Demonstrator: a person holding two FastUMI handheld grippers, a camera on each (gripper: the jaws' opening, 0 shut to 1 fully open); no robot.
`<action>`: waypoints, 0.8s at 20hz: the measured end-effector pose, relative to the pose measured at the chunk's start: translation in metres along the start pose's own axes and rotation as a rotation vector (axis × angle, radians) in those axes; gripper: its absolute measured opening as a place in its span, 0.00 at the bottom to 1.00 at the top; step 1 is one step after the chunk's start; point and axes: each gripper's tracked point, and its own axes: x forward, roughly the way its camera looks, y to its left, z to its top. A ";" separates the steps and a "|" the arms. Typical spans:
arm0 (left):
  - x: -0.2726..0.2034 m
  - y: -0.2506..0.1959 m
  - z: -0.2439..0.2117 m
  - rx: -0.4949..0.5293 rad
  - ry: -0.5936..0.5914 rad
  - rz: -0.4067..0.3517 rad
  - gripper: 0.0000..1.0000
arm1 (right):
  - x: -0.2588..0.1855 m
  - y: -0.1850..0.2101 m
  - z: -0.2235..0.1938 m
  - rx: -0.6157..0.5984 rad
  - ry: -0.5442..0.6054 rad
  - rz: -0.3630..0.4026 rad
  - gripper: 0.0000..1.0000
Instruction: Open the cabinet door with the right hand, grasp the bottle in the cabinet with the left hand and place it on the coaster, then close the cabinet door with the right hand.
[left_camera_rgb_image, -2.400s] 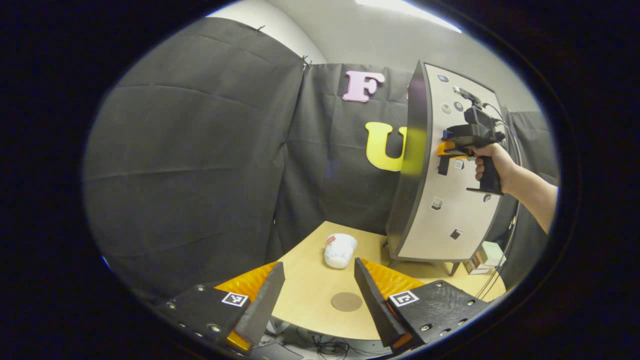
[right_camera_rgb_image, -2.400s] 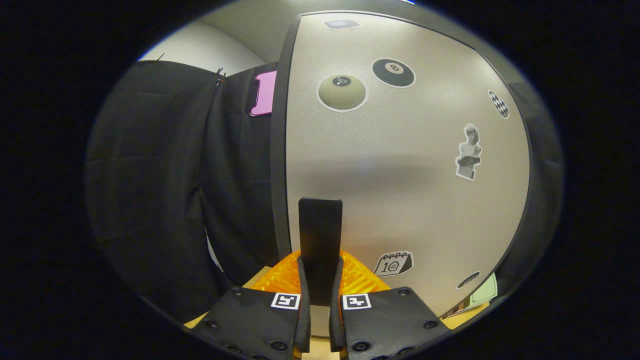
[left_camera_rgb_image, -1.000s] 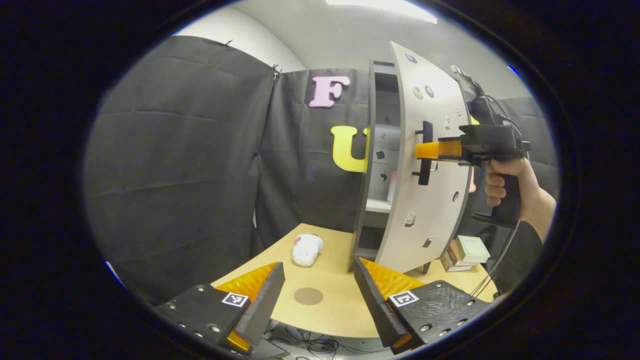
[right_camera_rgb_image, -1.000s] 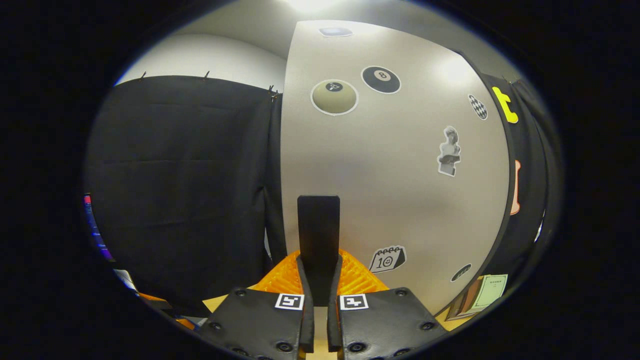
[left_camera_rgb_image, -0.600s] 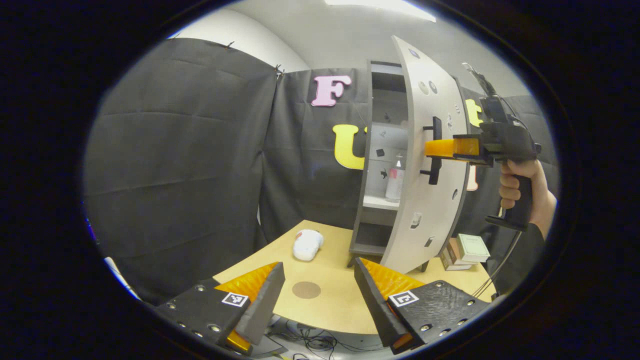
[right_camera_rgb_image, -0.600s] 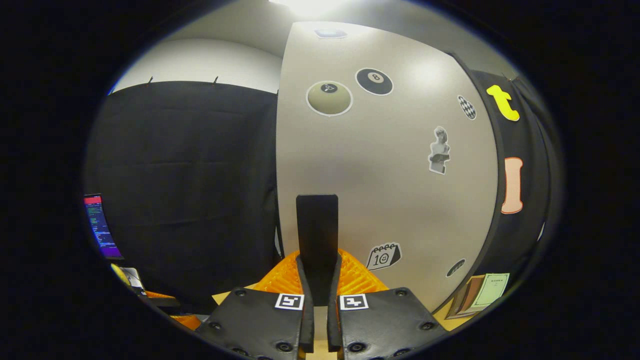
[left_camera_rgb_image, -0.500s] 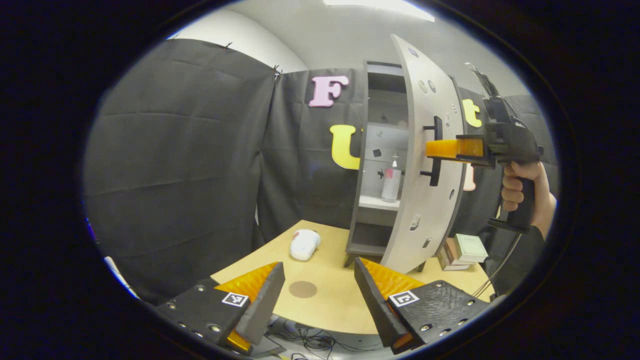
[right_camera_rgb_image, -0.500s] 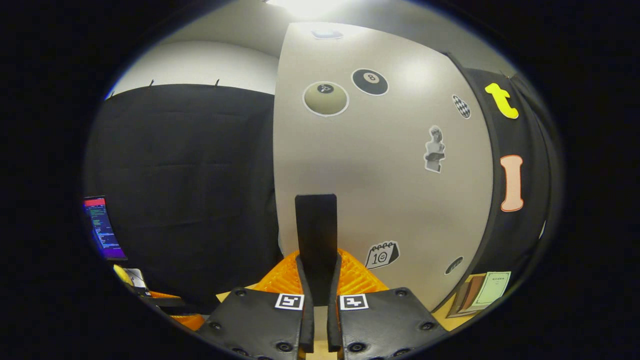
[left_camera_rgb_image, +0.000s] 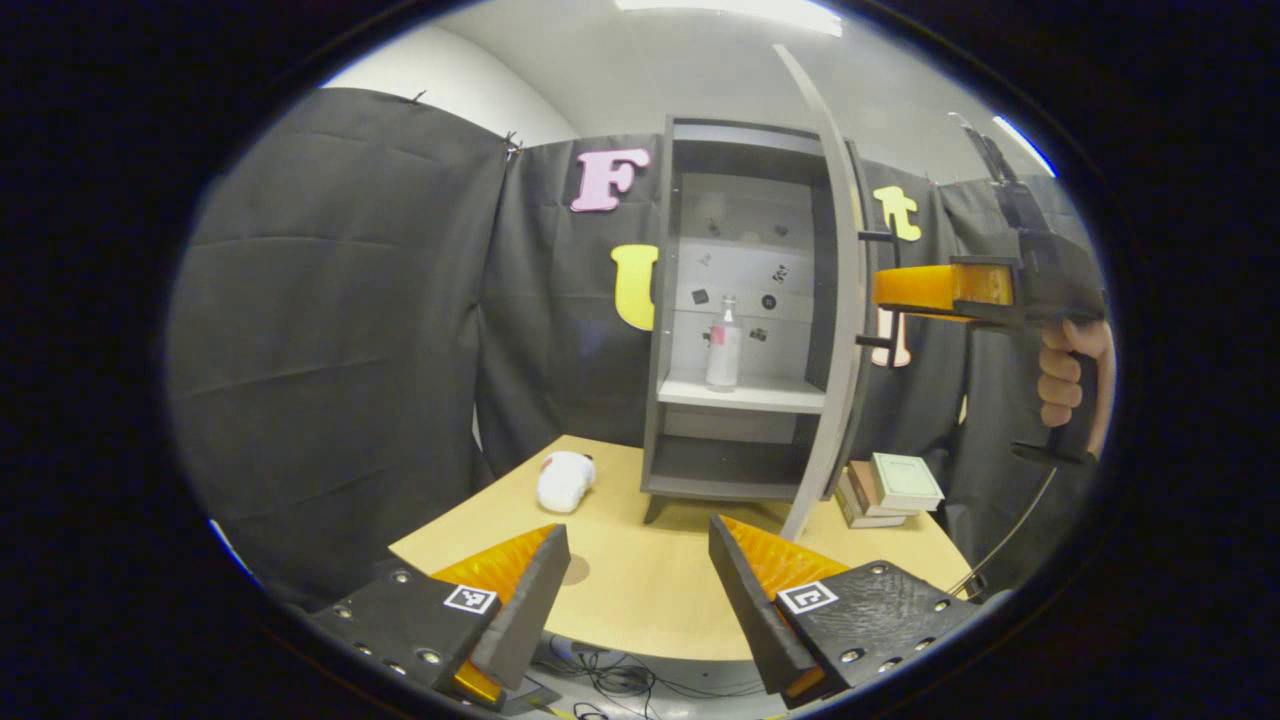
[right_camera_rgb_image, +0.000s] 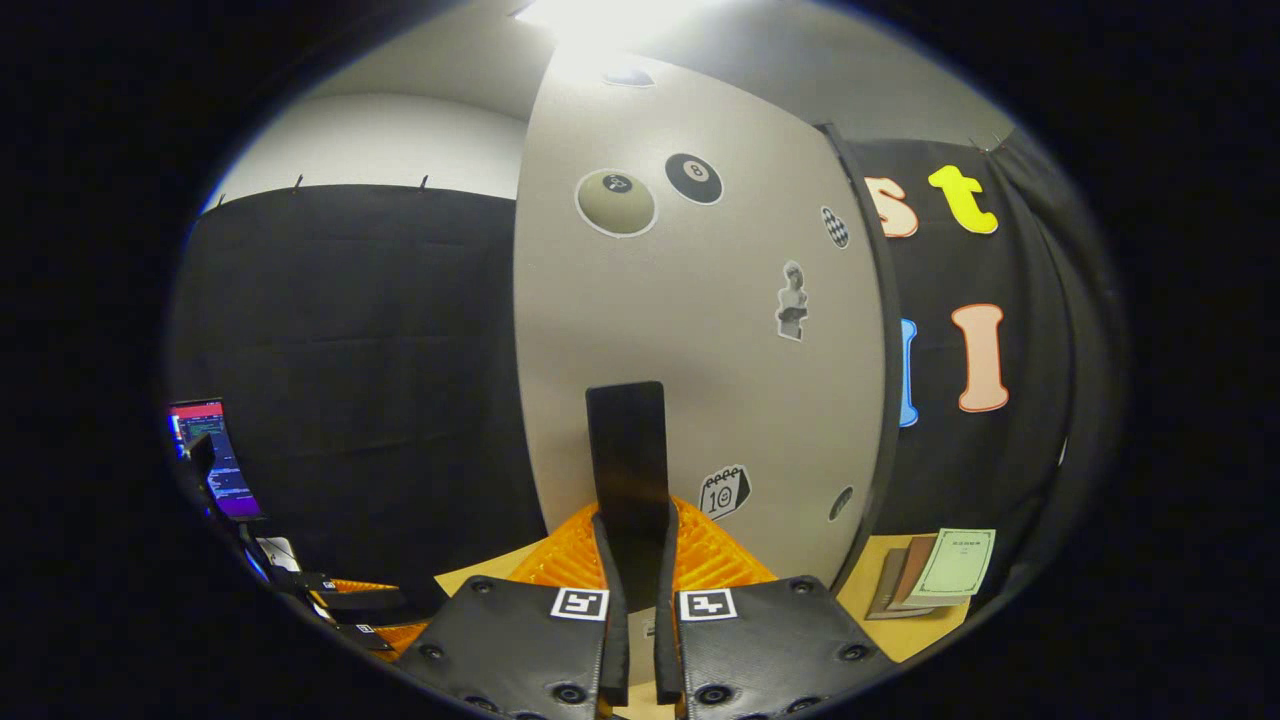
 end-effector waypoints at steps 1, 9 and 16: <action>-0.001 -0.006 0.000 0.004 0.004 -0.009 0.85 | -0.004 -0.003 0.000 0.006 0.005 -0.010 0.09; 0.012 -0.040 -0.008 0.036 0.023 -0.082 0.85 | -0.033 -0.031 0.000 0.046 0.009 -0.101 0.11; 0.022 -0.049 -0.016 0.037 0.045 -0.103 0.85 | -0.056 -0.077 -0.003 0.025 0.038 -0.288 0.11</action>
